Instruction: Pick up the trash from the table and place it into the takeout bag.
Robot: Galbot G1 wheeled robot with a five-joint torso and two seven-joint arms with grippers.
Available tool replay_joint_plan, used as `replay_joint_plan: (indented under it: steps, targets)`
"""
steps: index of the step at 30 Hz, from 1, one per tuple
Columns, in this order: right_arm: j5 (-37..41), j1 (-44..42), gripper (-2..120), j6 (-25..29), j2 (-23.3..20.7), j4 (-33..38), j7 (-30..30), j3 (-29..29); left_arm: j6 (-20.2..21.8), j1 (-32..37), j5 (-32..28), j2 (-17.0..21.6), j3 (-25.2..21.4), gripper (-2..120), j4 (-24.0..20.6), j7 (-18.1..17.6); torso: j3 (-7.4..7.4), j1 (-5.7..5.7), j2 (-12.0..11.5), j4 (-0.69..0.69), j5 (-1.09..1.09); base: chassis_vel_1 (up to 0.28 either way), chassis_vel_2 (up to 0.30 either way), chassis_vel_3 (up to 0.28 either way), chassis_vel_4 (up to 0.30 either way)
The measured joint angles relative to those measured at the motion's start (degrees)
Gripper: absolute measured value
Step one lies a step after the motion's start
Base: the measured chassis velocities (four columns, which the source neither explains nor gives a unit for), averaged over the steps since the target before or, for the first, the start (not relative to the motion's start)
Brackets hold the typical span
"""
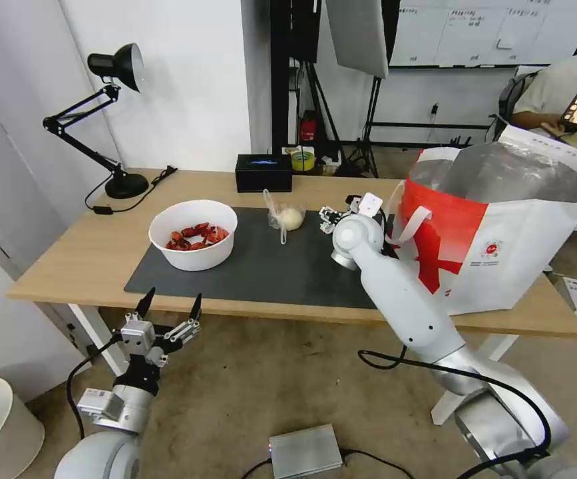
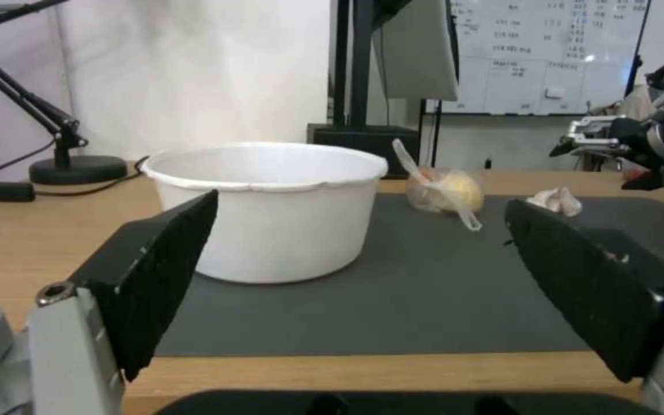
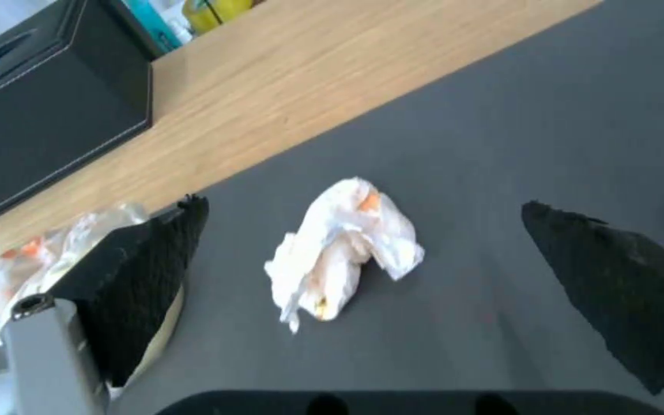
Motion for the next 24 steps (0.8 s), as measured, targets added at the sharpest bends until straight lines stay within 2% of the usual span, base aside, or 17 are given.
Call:
replay_joint_plan:
  steps: [24]
  targets:
    - [-5.4, 0.2, 100, 0.9, 2.6, -6.3, -4.9, 0.3, -0.5, 0.4, 1.3, -1.9, 0.8, 100, -0.2, 0.1, 0.00, 0.00, 0.0, 0.00, 0.00, 0.000, 0.000, 0.000, 0.000]
